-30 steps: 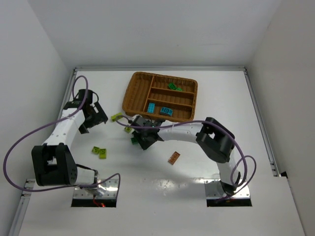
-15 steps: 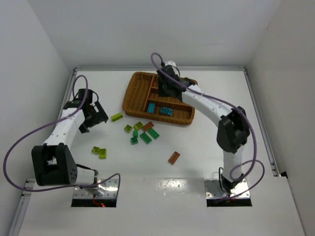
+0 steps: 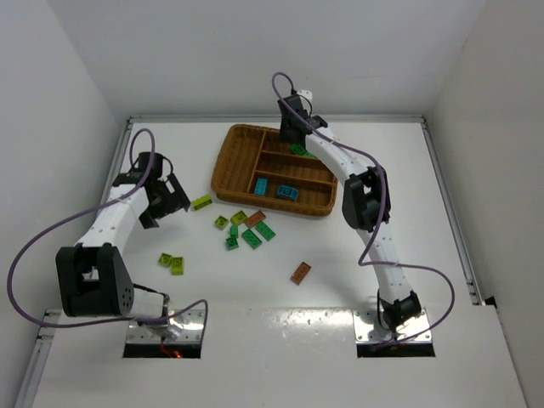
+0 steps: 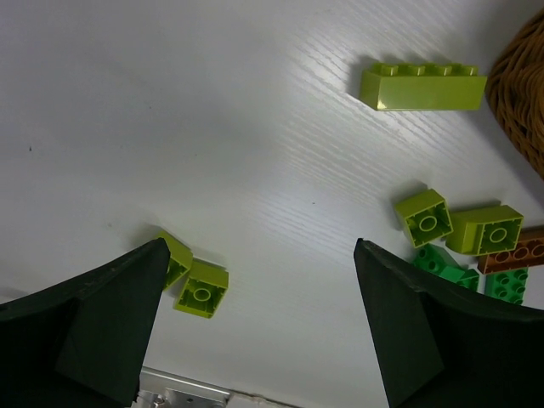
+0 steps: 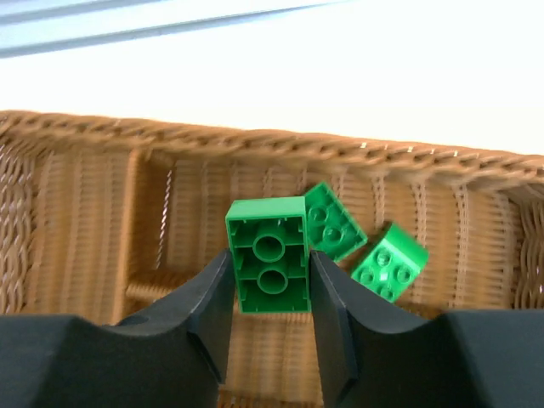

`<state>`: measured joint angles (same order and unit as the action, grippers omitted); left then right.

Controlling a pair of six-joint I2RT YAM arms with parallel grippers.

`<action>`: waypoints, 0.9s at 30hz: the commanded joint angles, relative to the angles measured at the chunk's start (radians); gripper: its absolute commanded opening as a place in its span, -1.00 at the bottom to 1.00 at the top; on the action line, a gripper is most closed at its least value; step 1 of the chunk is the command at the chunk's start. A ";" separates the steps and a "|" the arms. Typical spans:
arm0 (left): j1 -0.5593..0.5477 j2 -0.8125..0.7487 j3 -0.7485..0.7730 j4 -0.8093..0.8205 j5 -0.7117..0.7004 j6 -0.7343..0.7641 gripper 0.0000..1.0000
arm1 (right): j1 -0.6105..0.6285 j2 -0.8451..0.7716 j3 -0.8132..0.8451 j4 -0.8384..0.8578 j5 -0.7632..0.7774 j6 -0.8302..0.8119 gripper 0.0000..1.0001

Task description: Sort the legos into containers by color

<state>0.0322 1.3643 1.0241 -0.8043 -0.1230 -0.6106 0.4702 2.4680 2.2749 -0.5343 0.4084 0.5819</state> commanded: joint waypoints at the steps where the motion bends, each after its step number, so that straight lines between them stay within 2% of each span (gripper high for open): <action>1: -0.009 0.018 0.033 0.016 0.010 0.002 0.94 | -0.010 0.015 0.052 0.031 -0.008 0.019 -0.11; 2: -0.018 0.018 0.033 0.016 0.010 0.002 0.94 | -0.024 0.016 0.052 0.051 -0.035 0.030 0.34; 3: -0.018 0.028 0.033 0.016 0.010 0.002 0.94 | -0.024 0.031 0.064 0.051 -0.048 0.030 0.47; 5: -0.028 0.029 0.033 0.016 0.010 0.002 0.94 | -0.024 0.031 0.092 0.036 -0.048 0.039 0.59; 7: -0.028 0.029 0.033 0.016 0.010 0.002 0.94 | -0.024 -0.026 0.062 0.027 -0.034 0.039 0.59; 8: -0.038 0.029 0.033 0.016 0.010 0.002 0.94 | -0.010 -0.106 -0.012 0.027 -0.010 0.039 0.43; 10: -0.038 0.019 0.033 0.016 -0.001 0.002 0.94 | 0.016 -0.215 -0.225 0.049 -0.031 0.039 0.29; 11: -0.038 0.019 0.033 0.016 -0.001 0.002 0.94 | 0.030 -0.335 -0.311 0.098 -0.031 0.039 0.19; 12: -0.038 0.019 0.033 0.016 -0.001 0.002 0.94 | 0.048 -0.392 -0.477 0.123 -0.031 0.027 0.19; 14: -0.038 0.010 0.033 0.016 -0.001 0.002 0.94 | 0.106 -0.487 -0.627 0.169 -0.065 0.027 0.19; 15: -0.047 0.010 0.033 0.016 -0.013 -0.008 0.94 | 0.128 -0.560 -0.749 0.178 -0.091 0.027 0.28; 17: -0.057 -0.010 0.024 0.027 -0.013 -0.017 0.94 | 0.200 -0.616 -0.890 0.195 -0.123 0.013 0.34; 19: -0.066 -0.020 0.014 0.027 -0.013 -0.017 0.94 | 0.269 -0.658 -0.980 0.195 -0.123 -0.008 0.34; 22: -0.066 -0.021 0.005 0.027 -0.013 -0.017 0.94 | 0.320 -0.658 -1.028 0.195 -0.161 -0.033 0.32; 27: -0.075 -0.040 0.005 0.027 -0.013 -0.017 0.94 | 0.378 -0.588 -1.025 0.166 -0.162 -0.097 0.38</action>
<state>-0.0334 1.3651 1.0245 -0.7925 -0.1310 -0.6147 0.8513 1.8561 1.2407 -0.3824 0.2493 0.5312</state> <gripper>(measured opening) 0.970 0.690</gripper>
